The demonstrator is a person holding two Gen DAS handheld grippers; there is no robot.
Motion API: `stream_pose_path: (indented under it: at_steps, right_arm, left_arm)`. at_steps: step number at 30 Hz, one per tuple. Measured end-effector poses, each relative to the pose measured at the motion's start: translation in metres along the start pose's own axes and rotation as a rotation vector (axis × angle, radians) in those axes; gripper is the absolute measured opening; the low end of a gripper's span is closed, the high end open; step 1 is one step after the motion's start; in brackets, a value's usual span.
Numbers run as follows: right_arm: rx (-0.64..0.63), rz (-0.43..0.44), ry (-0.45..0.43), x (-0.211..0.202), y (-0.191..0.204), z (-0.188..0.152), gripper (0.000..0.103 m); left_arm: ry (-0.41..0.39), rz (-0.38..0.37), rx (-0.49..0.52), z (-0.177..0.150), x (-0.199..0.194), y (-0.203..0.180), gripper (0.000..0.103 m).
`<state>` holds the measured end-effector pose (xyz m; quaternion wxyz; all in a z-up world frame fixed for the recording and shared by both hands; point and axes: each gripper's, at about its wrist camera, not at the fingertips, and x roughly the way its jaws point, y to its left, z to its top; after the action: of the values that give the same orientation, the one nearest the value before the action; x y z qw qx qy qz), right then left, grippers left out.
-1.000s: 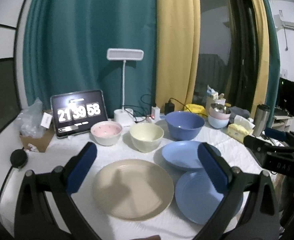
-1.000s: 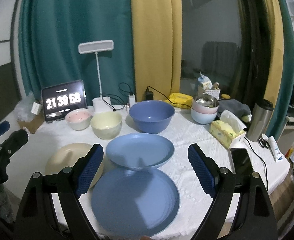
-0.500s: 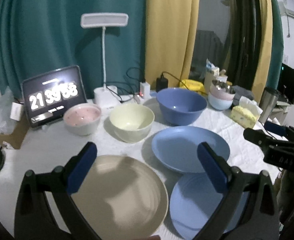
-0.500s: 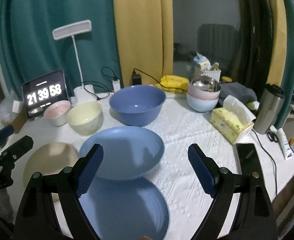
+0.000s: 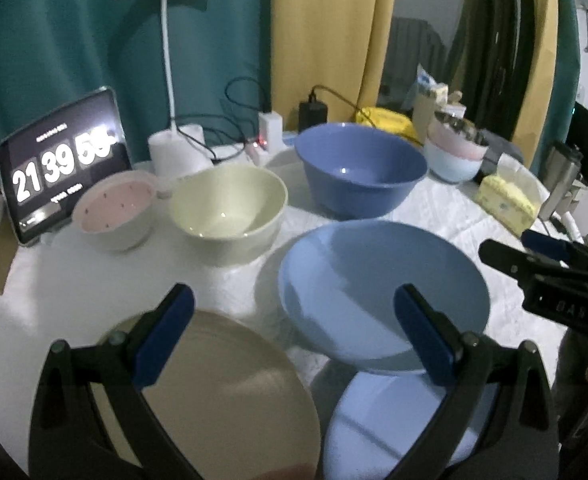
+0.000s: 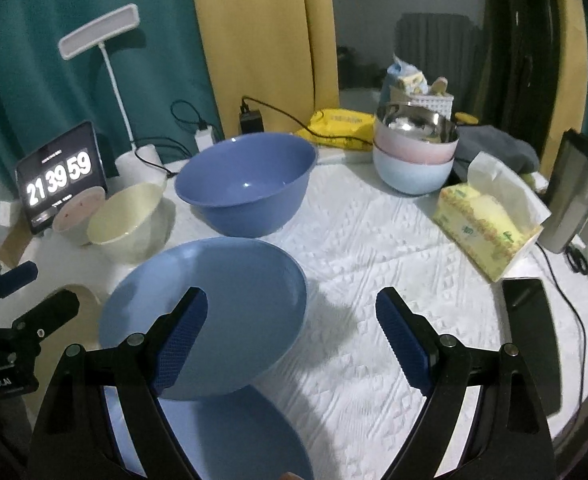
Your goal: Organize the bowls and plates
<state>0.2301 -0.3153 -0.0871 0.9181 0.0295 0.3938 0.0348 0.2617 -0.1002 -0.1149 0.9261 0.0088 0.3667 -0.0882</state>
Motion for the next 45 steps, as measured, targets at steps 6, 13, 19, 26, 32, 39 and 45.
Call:
stream_pose_path:
  at_steps: [6, 13, 19, 26, 32, 39, 45]
  right_arm:
    - [0.02, 0.012, 0.048, 0.026, -0.009, -0.001, 0.089]
    - [0.037, 0.043, 0.104, 0.049, -0.014, -0.003, 0.089]
    - [0.051, 0.069, 0.166, 0.065, -0.015, -0.007, 0.084]
    - [0.044, 0.096, 0.205, 0.077, -0.012, -0.006, 0.062]
    - [0.008, 0.079, 0.209, 0.078, -0.004, -0.006, 0.031]
    - [0.005, 0.056, 0.192, 0.072, -0.005, -0.005, 0.029]
    - [0.003, 0.047, 0.172, 0.059, -0.006, -0.004, 0.029]
  left_arm:
    - [0.073, -0.011, 0.011, -0.002, 0.027, -0.005, 0.09]
    - [0.132, -0.011, 0.003, -0.005, 0.048, -0.005, 0.084]
    - [0.192, -0.024, -0.006, -0.009, 0.064, -0.004, 0.068]
    - [0.217, -0.035, -0.001, -0.01, 0.072, -0.005, 0.054]
    - [0.216, -0.048, 0.006, -0.008, 0.071, -0.009, 0.048]
    - [0.211, -0.069, -0.001, -0.008, 0.066, -0.011, 0.046]
    - [0.18, -0.072, 0.009, -0.008, 0.054, -0.013, 0.046]
